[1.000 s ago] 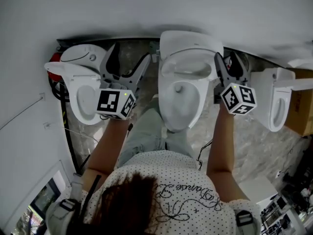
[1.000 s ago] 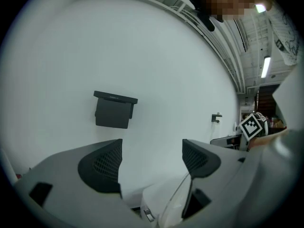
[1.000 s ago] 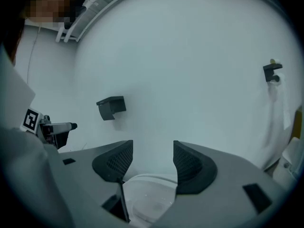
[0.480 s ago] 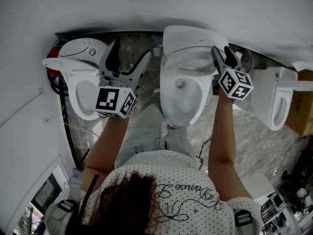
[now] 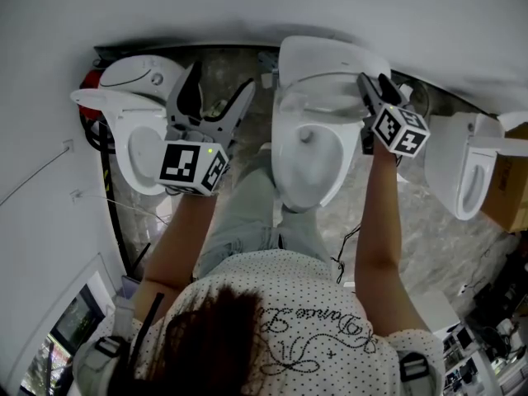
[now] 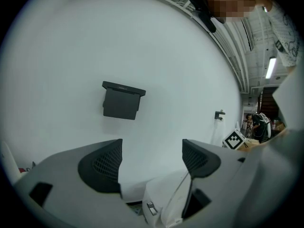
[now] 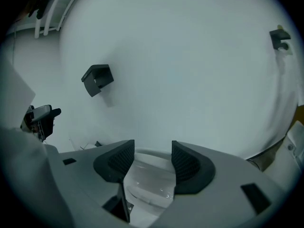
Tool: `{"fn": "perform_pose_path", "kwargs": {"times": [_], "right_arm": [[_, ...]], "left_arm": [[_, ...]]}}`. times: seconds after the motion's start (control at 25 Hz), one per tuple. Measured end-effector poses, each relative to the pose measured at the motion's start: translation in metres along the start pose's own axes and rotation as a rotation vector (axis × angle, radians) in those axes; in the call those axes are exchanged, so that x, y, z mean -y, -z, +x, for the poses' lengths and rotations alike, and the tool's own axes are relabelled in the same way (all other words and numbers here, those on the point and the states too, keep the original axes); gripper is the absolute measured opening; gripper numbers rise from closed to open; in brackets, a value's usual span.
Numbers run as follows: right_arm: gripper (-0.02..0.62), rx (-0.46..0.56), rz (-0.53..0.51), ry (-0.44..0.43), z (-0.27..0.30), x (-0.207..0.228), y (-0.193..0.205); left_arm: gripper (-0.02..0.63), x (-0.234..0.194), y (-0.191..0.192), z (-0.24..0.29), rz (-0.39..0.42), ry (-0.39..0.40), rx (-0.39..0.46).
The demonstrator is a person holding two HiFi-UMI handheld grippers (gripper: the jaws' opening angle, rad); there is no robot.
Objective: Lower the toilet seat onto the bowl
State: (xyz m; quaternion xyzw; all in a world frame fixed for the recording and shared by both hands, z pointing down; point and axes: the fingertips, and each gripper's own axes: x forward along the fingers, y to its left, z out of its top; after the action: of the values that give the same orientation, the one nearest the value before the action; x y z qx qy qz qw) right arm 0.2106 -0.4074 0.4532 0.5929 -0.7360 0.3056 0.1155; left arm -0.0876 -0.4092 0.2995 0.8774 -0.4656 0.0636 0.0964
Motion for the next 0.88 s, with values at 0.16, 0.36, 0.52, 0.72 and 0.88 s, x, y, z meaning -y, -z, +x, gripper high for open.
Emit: {"fn": "perform_pose_path", "kwargs": {"times": [0.16, 0.36, 0.52, 0.72, 0.88], "right_arm": [[0.256, 0.02, 0.003, 0.002, -0.001, 0.0, -0.001], [0.256, 0.004, -0.002, -0.003, -0.001, 0.001, 0.002], [0.258, -0.014, -0.023, -0.024, -0.002, -0.006, 0.006], [0.258, -0.039, 0.004, -0.077, -0.014, -0.012, 0.017], [0.262, -0.033, -0.012, -0.109, -0.042, -0.019, 0.025]], "left_arm": [[0.379, 0.005, 0.0, 0.001, 0.003, 0.004, -0.001], [0.379, 0.017, 0.002, 0.004, 0.012, 0.016, -0.01], [0.379, 0.023, 0.001, 0.0, 0.019, 0.013, -0.002], [0.379, 0.037, 0.001, -0.007, 0.019, -0.002, 0.006], [0.379, 0.058, -0.005, -0.018, 0.024, -0.014, 0.016]]}}
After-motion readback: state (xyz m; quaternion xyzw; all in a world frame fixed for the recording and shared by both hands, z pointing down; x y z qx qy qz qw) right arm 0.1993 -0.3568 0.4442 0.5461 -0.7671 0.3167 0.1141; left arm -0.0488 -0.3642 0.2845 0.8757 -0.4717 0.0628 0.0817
